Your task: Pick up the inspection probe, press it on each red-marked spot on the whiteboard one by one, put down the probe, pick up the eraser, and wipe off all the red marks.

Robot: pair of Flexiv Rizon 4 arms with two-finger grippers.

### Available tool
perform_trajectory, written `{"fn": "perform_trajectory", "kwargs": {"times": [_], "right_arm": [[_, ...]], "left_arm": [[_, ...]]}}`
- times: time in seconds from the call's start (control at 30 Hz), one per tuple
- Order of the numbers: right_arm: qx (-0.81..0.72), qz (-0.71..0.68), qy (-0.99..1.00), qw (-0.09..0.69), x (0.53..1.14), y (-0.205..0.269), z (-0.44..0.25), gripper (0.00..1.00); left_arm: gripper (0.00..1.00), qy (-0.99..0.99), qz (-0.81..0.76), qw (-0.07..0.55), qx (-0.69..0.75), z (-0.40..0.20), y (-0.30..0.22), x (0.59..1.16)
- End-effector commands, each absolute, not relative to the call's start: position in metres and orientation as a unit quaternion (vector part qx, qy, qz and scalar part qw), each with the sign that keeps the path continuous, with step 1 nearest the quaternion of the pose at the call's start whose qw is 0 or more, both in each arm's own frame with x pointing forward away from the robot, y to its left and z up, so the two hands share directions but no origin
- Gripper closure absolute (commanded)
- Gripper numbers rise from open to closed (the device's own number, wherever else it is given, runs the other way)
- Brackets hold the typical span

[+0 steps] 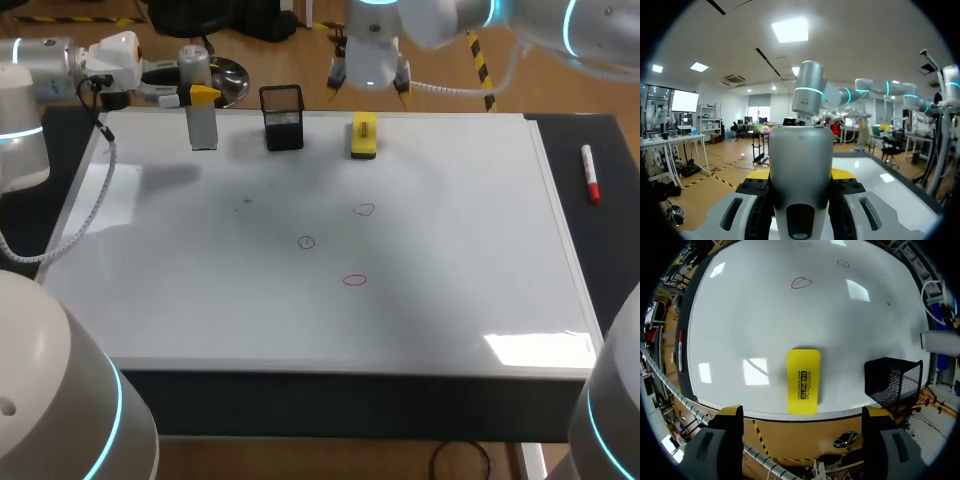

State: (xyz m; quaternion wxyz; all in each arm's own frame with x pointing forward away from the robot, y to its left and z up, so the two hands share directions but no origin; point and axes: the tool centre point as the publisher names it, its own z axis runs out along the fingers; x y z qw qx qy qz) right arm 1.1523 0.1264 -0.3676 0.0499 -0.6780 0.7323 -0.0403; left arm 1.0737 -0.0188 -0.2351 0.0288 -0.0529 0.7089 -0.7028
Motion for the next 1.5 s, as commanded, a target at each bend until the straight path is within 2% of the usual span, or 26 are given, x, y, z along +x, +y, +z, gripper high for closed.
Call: {"fn": "perform_trajectory", "kwargs": {"times": [0.03,0.97,1.5], "right_arm": [[-0.689,-0.022,0.721,0.074,1.151,0.121,-0.376,0.0],[-0.729,0.03,0.684,0.012,1.177,0.137,-0.416,0.0],[-0.704,0.05,0.708,-0.012,1.167,0.146,-0.435,0.0]], "left_arm": [[1.0,0.709,-0.703,0.029,-0.053,-0.234,-0.019,1.074],[1.0,0.709,-0.703,0.029,-0.053,-0.234,-0.019,1.074],[1.0,0.709,-0.703,0.029,-0.053,-0.234,-0.019,1.074]]}}
